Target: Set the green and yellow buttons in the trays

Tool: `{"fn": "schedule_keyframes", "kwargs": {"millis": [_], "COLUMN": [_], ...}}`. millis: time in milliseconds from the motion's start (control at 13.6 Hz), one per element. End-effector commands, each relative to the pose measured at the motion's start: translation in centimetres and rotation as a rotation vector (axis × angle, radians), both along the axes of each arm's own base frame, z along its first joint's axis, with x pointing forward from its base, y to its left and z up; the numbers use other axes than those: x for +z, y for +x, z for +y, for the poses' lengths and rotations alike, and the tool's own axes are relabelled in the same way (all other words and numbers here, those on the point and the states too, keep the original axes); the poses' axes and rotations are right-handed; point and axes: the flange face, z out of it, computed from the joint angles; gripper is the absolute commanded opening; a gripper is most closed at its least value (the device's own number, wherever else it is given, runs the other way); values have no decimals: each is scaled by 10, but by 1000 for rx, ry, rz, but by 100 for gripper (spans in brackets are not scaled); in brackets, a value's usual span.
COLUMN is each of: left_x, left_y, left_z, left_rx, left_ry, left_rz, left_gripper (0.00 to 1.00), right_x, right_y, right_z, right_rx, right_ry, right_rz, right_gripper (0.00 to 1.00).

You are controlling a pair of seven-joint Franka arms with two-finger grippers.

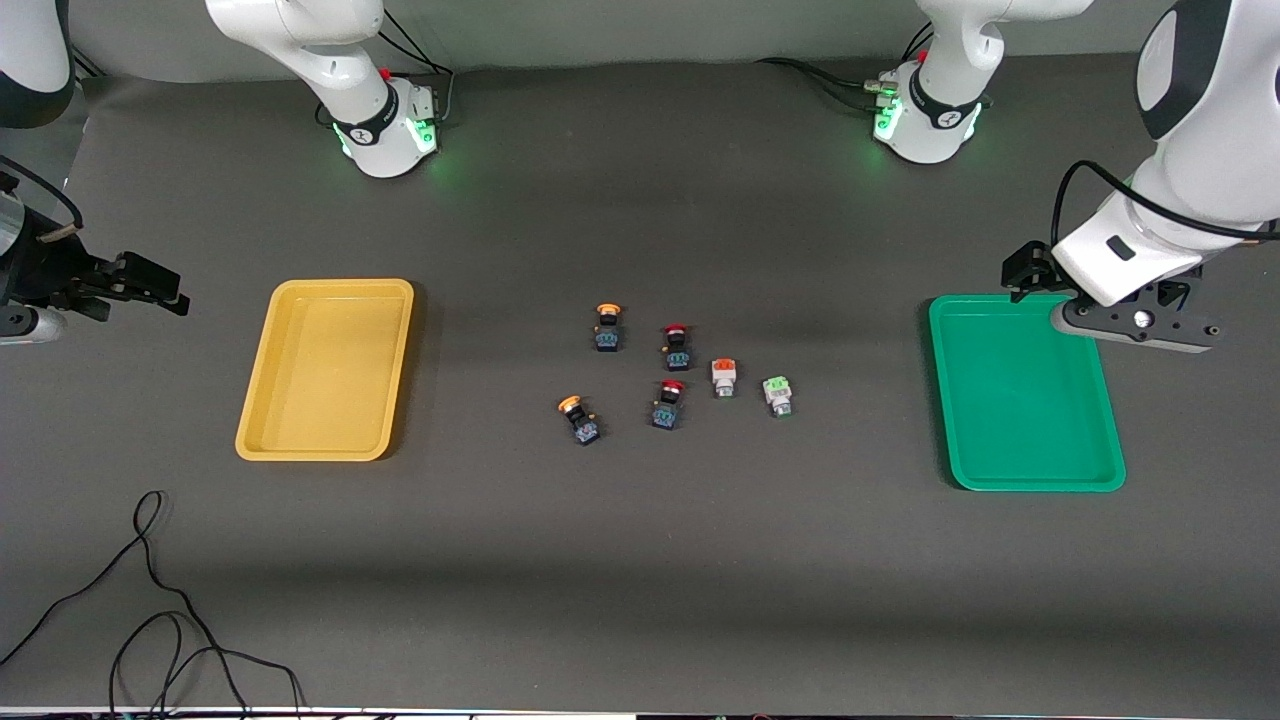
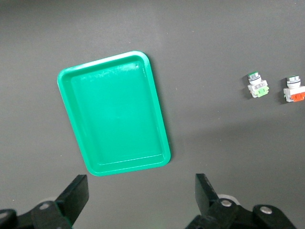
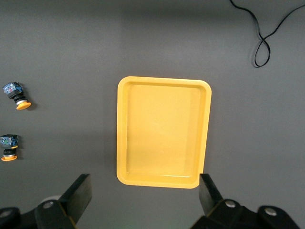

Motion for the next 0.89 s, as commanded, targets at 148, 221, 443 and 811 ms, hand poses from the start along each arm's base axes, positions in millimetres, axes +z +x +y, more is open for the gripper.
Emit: {"fn": "schedule_keyframes", "kwargs": {"millis": [148, 221, 443, 811], "left_x": [3, 3, 3, 3], "left_y": [-1, -1, -1, -1], "left_z": [0, 0, 0, -1], "left_rx": [-12, -11, -6, -6], "left_ry": [-10, -10, -10, -10], "left_rz": [-9, -8, -8, -10], "left_gripper": [100, 100, 100, 100], "right_x": [2, 2, 1, -11], "right_y": [3, 3, 4, -4], "right_z": [1, 1, 1, 26], "right_rx": [-3, -3, -3, 25], "right_ry": [9, 9, 9, 9], "right_rz": [6, 6, 8, 60], "right_gripper": [100, 100, 100, 100]}}
